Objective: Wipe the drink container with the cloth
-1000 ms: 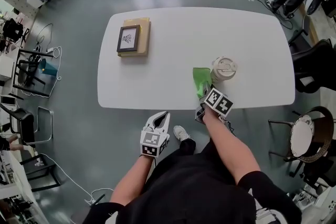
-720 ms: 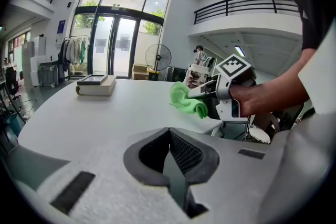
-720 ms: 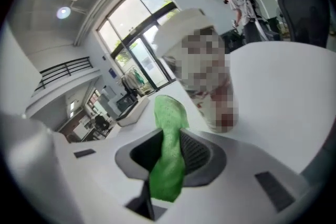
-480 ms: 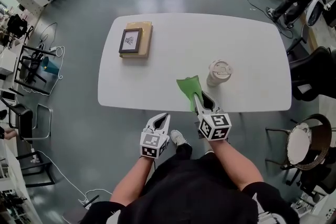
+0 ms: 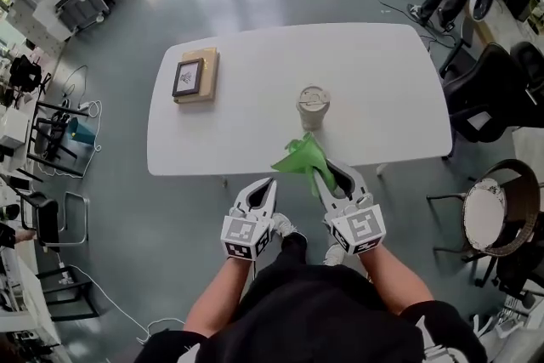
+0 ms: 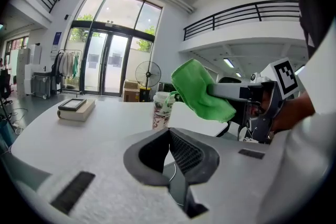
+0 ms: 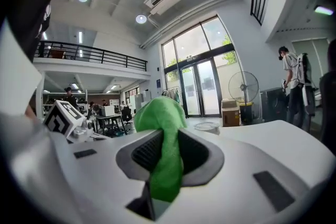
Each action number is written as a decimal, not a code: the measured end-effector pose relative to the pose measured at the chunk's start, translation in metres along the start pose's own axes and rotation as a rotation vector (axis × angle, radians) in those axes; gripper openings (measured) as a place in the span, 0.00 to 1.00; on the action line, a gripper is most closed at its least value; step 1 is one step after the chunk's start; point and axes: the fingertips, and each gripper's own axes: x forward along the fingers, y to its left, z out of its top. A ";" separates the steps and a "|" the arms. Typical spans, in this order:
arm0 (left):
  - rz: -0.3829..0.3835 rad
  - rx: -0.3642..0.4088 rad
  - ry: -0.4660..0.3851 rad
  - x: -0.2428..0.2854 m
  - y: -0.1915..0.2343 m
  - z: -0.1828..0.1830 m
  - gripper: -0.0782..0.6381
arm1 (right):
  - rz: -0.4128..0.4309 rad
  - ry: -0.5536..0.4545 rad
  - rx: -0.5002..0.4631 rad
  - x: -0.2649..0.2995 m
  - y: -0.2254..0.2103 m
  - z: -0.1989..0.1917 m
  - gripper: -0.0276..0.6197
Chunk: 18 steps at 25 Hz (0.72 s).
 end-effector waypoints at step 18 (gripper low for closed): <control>-0.015 0.101 -0.097 -0.037 -0.117 0.029 0.12 | -0.094 -0.037 -0.056 -0.140 -0.019 0.005 0.17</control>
